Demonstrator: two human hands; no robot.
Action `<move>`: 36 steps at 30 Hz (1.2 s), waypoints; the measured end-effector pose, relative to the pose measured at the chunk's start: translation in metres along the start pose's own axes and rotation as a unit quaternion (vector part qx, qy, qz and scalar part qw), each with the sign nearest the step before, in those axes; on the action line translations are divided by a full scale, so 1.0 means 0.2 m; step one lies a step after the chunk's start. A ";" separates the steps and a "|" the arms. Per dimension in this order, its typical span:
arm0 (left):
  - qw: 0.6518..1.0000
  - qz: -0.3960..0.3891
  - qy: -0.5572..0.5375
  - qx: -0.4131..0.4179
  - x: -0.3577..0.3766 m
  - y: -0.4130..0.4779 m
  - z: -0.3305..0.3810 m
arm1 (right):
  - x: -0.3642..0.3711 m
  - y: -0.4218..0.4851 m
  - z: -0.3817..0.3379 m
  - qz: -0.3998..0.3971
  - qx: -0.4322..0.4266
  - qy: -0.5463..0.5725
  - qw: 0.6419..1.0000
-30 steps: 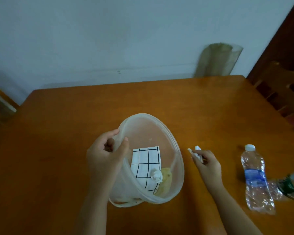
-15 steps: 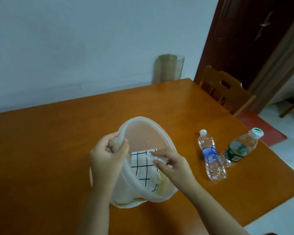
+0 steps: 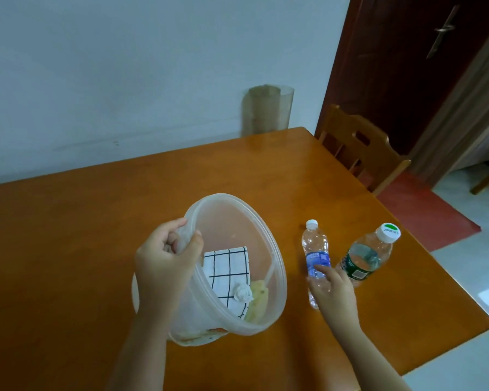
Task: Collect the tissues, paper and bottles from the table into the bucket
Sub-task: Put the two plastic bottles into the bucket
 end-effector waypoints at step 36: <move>1.000 -0.018 -0.014 -0.008 0.01 0.07 0.01 | -0.20 -0.07 -0.39 -0.035 -0.019 0.258 0.965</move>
Point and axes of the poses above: each hand's wrist, its own y-axis towards the middle knuckle, its own x-axis out of the palm, z = x × y, the point moved 5 cm from there along y, towards the middle knuckle, and after that the axes turned 14 degrees about z, right-handed, at the moved point
